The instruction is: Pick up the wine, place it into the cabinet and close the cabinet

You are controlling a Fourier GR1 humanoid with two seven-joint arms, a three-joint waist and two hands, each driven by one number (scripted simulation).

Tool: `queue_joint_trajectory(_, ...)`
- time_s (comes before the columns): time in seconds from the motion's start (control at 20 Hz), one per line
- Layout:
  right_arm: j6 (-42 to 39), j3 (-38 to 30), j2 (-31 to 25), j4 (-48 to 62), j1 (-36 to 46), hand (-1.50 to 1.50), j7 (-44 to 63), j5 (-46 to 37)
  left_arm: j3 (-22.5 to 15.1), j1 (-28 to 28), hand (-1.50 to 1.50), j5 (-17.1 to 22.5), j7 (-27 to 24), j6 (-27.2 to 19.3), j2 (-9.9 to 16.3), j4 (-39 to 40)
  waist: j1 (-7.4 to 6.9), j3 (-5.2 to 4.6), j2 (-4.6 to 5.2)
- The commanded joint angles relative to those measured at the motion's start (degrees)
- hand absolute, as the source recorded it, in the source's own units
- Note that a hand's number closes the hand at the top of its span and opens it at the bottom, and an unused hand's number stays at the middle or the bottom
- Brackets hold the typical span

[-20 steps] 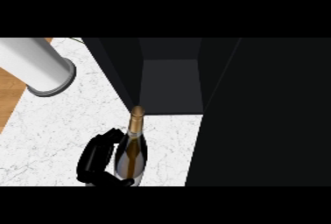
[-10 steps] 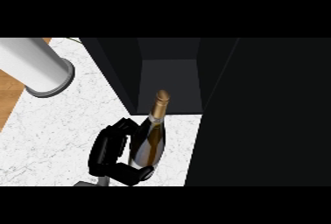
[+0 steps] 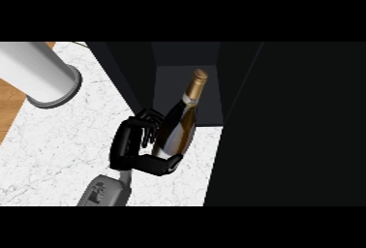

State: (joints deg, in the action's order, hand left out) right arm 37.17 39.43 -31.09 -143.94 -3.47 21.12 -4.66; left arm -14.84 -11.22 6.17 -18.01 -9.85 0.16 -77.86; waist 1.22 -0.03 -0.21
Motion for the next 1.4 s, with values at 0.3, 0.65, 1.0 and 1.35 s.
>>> queue_joint_trajectory(0.3,-0.16,0.08,-1.53,-11.38,-5.03,-1.5,1.55,-0.71,1.37,-11.79,1.5,0.91,0.22,-1.12,-0.14,11.66,0.1,0.0,0.1)
queue_joint_trajectory(0.65,-1.47,-1.88,-2.79,-12.21,-5.02,-1.5,0.59,2.3,1.07,-20.71,1.5,5.2,-3.65,-4.56,-0.15,23.72,1.0,-0.04,0.33)
queue_joint_trajectory(1.0,-2.64,-0.4,-2.42,-9.66,-7.09,-1.5,-3.65,3.26,-0.04,-29.13,1.5,12.39,-3.17,-6.37,-0.15,30.87,1.28,0.0,0.35)
queue_joint_trajectory(1.35,-3.91,-2.67,-2.11,-9.04,-6.5,-1.5,-5.91,6.75,-2.25,-33.07,1.5,17.04,-11.0,-8.45,-0.16,43.31,2.82,-0.02,0.98)
